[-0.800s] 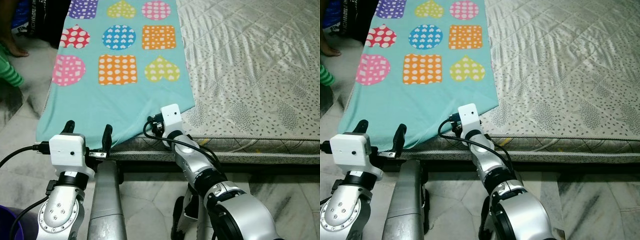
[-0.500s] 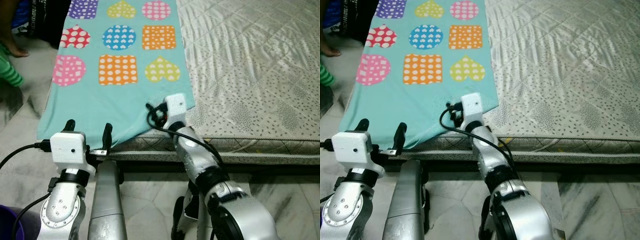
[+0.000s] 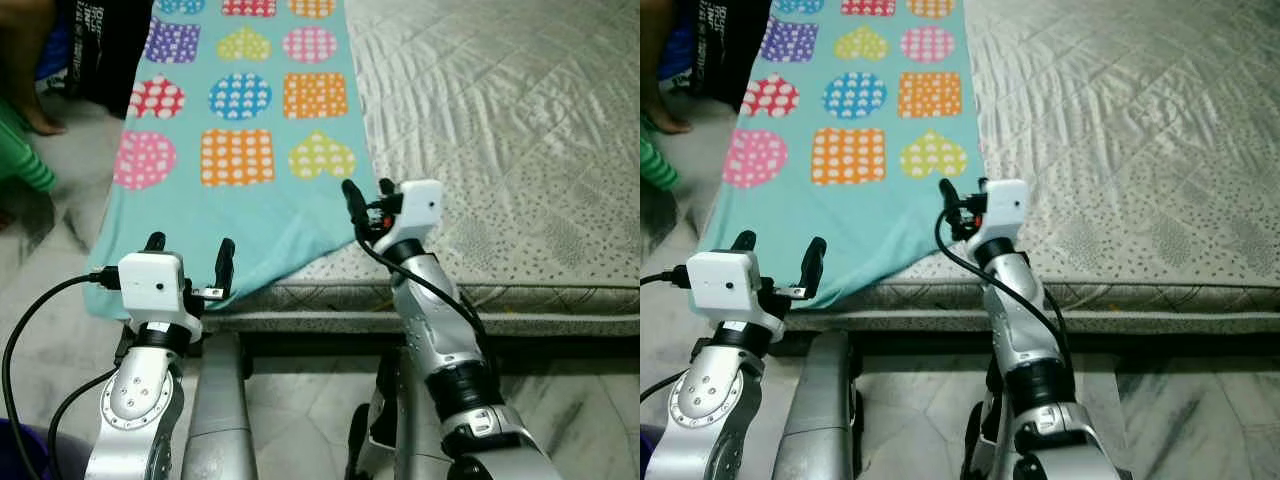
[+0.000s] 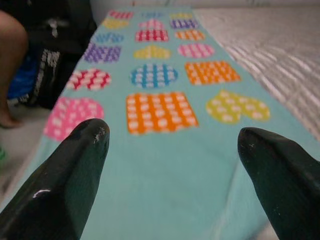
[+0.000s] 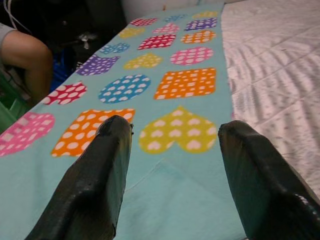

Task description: Clean up the room

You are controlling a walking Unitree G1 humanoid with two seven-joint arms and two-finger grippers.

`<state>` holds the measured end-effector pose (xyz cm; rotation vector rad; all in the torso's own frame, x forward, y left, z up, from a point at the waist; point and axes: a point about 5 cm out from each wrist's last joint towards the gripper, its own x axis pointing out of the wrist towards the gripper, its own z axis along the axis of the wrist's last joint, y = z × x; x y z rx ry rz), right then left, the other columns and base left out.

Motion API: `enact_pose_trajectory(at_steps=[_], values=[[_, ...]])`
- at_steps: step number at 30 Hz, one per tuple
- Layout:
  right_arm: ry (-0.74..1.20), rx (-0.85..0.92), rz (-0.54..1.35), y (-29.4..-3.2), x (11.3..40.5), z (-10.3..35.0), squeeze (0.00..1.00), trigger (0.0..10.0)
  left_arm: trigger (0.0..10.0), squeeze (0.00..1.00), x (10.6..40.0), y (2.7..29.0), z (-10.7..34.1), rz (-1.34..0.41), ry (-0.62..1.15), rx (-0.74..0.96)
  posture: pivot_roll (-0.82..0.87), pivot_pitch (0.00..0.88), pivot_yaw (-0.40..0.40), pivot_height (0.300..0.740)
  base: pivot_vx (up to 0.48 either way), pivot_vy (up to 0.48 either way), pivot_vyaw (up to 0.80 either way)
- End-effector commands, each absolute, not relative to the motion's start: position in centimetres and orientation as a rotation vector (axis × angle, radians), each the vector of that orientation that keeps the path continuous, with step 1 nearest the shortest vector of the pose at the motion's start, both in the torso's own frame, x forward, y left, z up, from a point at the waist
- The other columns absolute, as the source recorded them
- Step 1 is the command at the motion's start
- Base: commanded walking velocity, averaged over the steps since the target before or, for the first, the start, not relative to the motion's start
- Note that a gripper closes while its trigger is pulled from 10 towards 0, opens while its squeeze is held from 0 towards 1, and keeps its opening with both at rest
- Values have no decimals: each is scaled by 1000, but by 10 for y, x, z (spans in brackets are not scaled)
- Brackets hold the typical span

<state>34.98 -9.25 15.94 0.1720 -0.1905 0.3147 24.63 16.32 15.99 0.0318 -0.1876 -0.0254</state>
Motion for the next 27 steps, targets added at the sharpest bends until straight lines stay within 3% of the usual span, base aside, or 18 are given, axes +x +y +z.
enact_pose_trajectory(at_steps=[1,18,27], values=[[-195,186,305,-96,349,163,0,10000,10000,0,247,166,157,-17,-185,30,139,161,-3,646,0,0,0],[-309,136,204,-123,357,202,0,10000,10000,0,277,177,163,34,-254,40,101,32,35,731,0,0,0],[-277,79,162,-132,364,204,0,10000,10000,0,292,179,161,60,-240,29,73,0,64,740,0,0,0]])
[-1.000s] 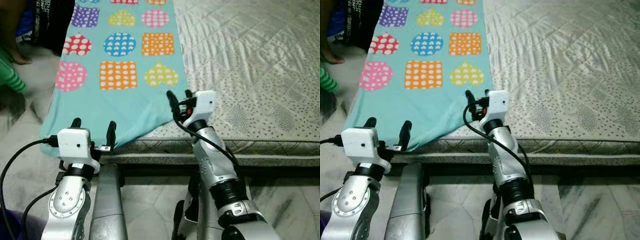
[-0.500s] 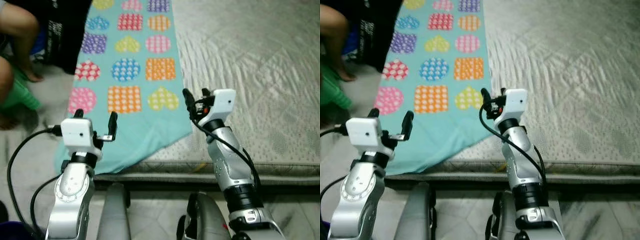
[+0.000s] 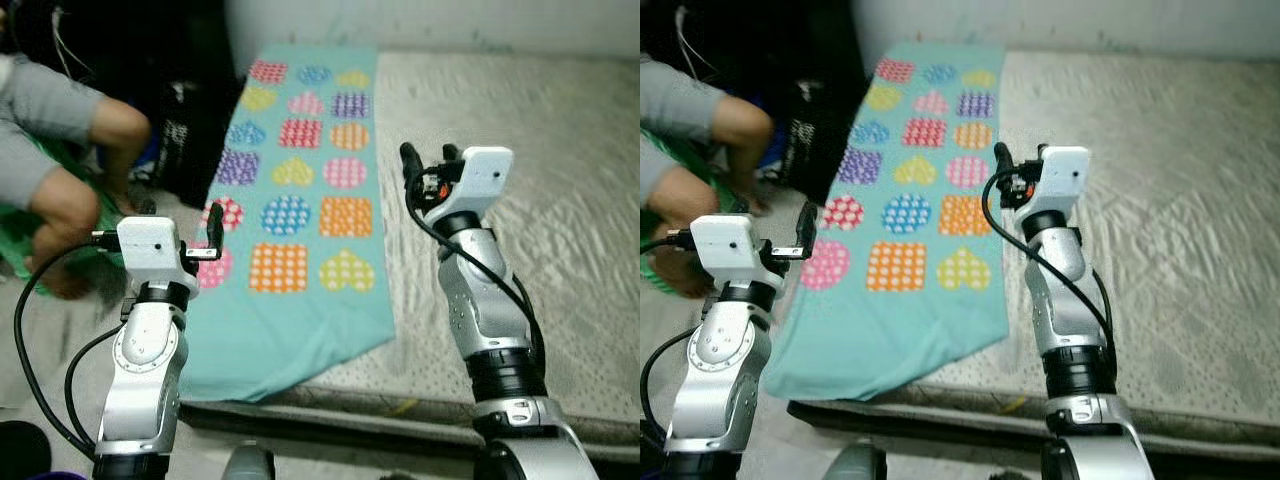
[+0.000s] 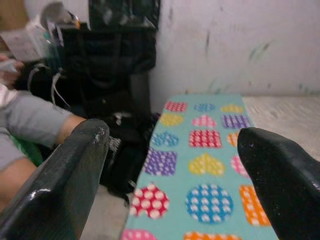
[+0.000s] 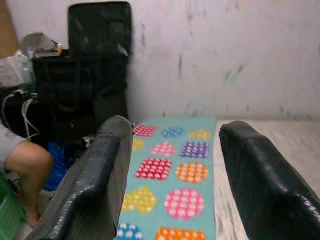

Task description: Clean up the room

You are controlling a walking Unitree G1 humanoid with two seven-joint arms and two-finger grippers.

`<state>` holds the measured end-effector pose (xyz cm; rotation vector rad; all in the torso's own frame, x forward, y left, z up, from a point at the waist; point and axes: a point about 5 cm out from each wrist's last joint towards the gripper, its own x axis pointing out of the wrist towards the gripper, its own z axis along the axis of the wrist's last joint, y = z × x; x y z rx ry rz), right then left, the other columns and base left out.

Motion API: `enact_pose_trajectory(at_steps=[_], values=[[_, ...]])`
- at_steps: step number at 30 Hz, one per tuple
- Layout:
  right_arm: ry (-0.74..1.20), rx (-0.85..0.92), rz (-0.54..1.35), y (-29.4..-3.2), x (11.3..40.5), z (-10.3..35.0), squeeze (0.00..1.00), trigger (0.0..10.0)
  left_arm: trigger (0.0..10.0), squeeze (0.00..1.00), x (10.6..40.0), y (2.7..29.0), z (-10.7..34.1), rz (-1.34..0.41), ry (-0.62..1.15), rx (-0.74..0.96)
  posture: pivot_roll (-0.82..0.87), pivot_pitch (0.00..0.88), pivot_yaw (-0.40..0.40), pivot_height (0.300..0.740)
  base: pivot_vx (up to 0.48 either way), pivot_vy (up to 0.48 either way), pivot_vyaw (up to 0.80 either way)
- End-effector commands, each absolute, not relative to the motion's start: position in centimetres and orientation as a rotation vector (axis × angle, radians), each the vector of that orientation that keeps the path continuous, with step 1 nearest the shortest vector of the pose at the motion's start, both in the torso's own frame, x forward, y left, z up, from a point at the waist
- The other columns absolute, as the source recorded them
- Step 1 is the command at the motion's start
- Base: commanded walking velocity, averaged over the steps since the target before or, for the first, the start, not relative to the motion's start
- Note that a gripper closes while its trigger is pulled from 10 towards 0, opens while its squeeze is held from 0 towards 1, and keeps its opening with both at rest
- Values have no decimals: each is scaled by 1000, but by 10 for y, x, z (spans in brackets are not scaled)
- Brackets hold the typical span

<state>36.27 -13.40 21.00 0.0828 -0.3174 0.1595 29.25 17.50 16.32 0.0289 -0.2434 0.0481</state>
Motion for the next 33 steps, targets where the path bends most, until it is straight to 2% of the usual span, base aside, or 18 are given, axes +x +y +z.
enact_pose_trajectory(at_steps=[1,9,14,18,23,30,33], values=[[-254,37,162,-133,367,202,0,10000,10000,0,295,179,162,59,-243,20,51,0,91,740,0,0,0],[-227,-63,226,-129,371,202,0,10000,10000,0,311,168,158,-28,-226,39,22,0,124,740,0,0,0],[-185,-54,220,-128,361,179,0,10000,10000,0,311,175,146,-16,-190,42,45,0,85,740,0,0,0],[-155,-5,131,-137,346,151,0,10000,10000,0,298,195,124,27,-140,26,73,0,54,740,0,0,0],[-154,-60,50,-157,321,128,0,10000,10000,0,273,211,103,72,-93,17,78,0,36,740,0,0,0],[-107,-157,-65,-193,285,108,0,10000,10000,0,244,206,86,72,-61,-34,53,0,0,740,0,0,0],[-93,-182,-89,-200,279,104,0,10000,10000,0,242,202,83,70,-57,-44,36,0,-15,740,0,0,0]])
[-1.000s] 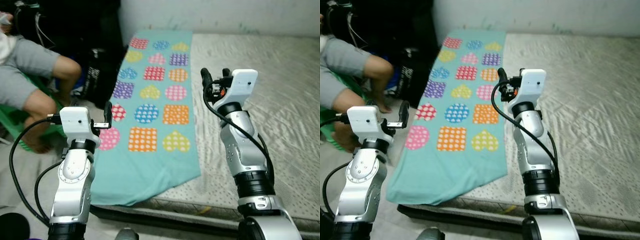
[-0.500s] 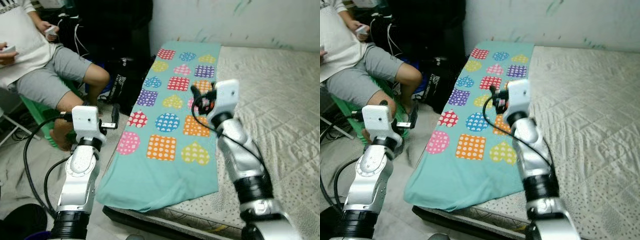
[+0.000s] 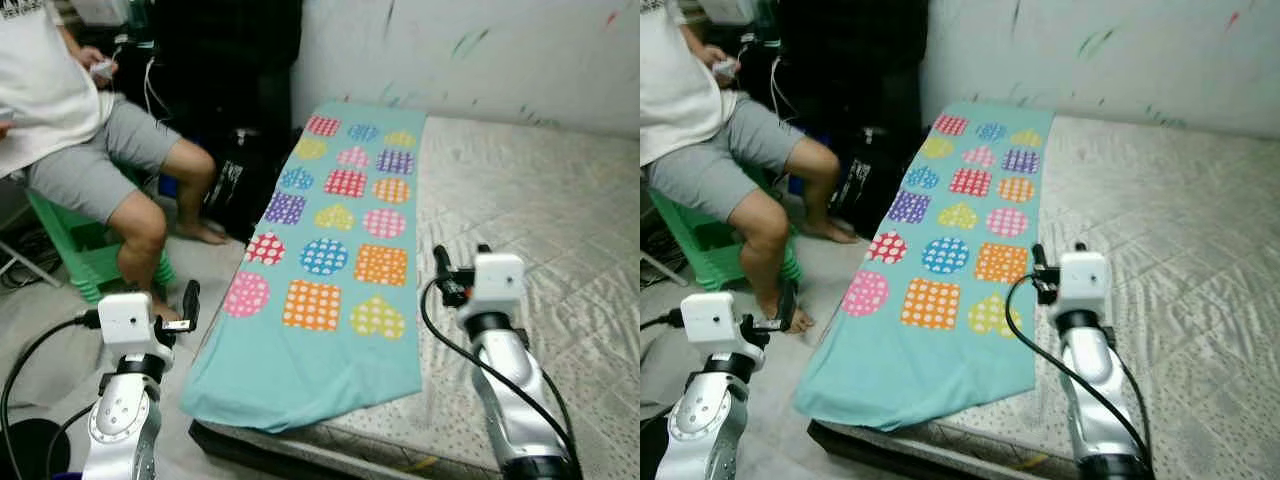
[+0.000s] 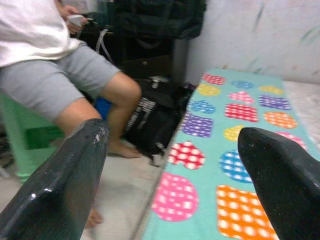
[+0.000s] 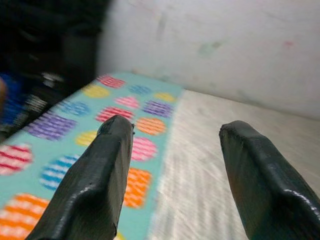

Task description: Clean up the room

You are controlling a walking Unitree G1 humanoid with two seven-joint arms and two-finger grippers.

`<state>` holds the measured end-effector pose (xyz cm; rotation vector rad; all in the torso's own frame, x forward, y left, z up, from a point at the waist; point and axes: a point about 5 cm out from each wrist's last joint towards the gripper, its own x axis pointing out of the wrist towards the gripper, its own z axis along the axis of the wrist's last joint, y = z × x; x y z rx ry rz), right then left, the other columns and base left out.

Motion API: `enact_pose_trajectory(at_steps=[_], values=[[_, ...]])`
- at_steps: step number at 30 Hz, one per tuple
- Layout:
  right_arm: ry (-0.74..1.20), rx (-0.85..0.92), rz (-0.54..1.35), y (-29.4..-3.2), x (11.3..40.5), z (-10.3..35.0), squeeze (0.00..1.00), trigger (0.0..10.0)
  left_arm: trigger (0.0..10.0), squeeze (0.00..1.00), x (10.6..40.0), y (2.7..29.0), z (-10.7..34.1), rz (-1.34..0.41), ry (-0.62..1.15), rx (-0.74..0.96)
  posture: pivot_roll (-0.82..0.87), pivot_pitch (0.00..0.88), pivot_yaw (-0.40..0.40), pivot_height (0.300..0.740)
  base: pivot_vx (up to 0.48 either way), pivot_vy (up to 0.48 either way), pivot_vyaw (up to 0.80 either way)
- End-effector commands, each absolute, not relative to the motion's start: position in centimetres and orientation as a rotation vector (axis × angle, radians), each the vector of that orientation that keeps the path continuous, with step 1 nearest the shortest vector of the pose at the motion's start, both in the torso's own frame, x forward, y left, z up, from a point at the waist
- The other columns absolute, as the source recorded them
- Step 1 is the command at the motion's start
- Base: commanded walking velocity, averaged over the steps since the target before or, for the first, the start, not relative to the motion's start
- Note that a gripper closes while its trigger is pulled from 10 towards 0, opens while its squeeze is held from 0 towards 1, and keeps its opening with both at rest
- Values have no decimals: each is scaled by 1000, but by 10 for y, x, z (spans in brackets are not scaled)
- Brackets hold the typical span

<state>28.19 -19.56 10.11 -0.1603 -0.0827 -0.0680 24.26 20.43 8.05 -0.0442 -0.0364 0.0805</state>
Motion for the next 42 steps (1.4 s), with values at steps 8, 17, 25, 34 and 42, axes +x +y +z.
enact_pose_trajectory(at_steps=[8,17,25,34,42], values=[[-93,-193,-82,-196,280,110,0,10000,10000,0,254,182,88,22,-82,-84,5,0,-22,740,0,0,-502],[-95,-157,-72,-185,278,110,0,10000,10000,0,242,177,80,-6,-32,-100,-4,0,16,740,0,0,-800],[-82,-148,-40,-181,276,110,0,10000,10000,0,235,175,82,-23,-20,-102,3,16,11,740,0,31,0],[-59,-142,-16,-175,273,108,0,10000,10000,0,238,176,90,-30,-27,-90,5,53,14,740,0,263,0],[-55,-148,-16,-176,276,109,0,10000,10000,0,240,172,93,-41,-33,-93,4,62,19,740,0,317,0]])
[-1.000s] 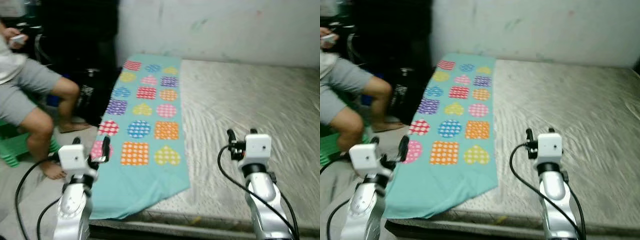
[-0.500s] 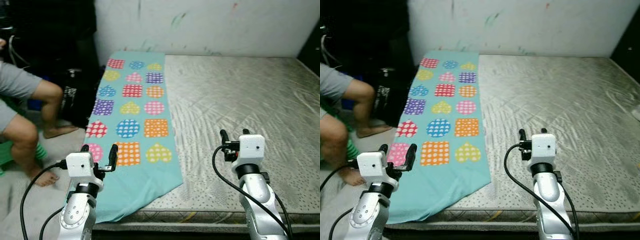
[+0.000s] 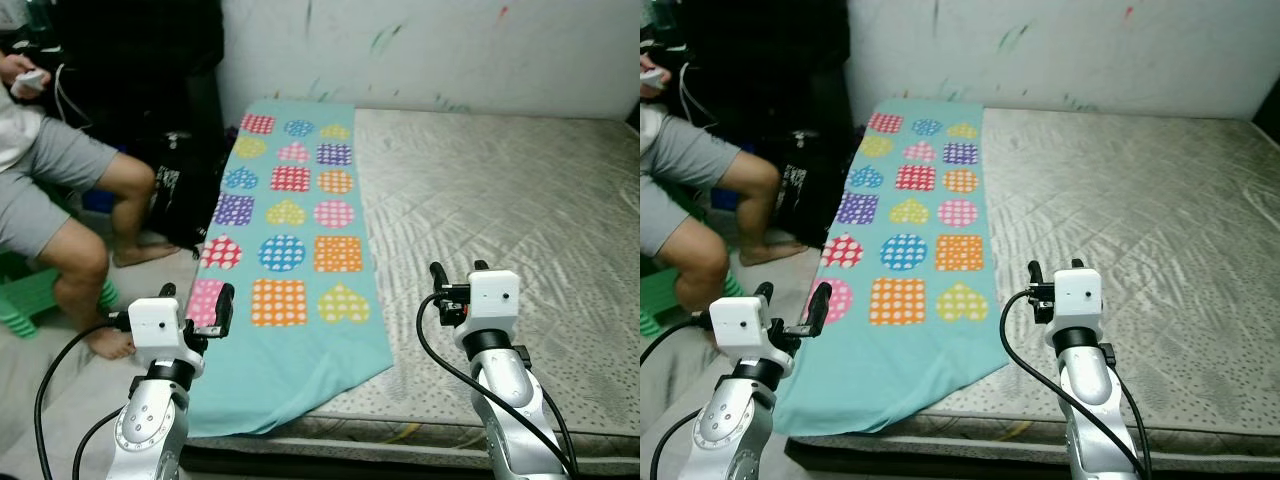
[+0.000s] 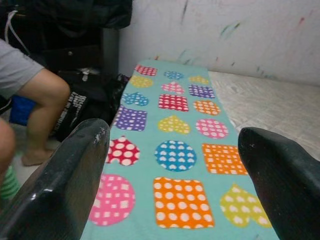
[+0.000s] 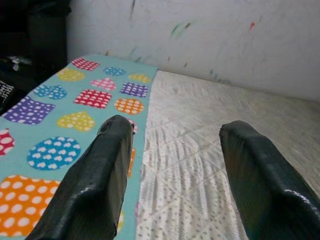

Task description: Clean up the room

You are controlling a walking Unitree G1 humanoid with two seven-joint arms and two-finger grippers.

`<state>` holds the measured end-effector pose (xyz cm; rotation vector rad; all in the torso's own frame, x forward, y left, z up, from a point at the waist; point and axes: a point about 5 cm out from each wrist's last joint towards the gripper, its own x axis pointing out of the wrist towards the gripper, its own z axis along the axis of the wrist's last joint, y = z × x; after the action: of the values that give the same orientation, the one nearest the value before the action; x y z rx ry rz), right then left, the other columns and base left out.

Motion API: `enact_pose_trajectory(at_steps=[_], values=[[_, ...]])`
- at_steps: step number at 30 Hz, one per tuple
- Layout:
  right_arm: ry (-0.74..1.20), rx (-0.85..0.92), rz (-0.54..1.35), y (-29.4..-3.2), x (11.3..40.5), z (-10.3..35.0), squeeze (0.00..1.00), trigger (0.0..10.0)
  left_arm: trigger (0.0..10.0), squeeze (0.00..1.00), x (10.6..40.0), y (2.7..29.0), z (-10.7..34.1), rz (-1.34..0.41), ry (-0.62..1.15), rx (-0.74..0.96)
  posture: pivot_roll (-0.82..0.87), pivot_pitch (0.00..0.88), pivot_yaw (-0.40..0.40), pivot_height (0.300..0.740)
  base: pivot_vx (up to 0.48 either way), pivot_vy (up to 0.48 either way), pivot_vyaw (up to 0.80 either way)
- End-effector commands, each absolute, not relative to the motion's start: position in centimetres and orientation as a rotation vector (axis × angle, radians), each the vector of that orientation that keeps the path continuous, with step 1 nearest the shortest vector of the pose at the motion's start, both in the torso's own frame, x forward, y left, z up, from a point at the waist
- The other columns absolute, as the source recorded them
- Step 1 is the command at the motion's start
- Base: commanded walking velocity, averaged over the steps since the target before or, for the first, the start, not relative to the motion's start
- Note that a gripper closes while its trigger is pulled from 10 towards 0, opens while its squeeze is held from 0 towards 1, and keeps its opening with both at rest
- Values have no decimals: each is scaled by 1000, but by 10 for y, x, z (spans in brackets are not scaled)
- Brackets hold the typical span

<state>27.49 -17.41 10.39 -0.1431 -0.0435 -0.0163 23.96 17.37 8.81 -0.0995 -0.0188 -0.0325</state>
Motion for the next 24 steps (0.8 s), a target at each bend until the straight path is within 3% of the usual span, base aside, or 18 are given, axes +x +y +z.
enact_pose_trajectory(at_steps=[1,24], values=[[-54,-150,-16,-176,277,109,0,10000,10000,0,240,171,93,-41,-31,-94,4,63,17,740,0,337,0],[-51,-178,-13,-178,283,110,0,10000,10000,0,241,172,93,-27,-27,-92,9,64,10,740,0,348,0]])
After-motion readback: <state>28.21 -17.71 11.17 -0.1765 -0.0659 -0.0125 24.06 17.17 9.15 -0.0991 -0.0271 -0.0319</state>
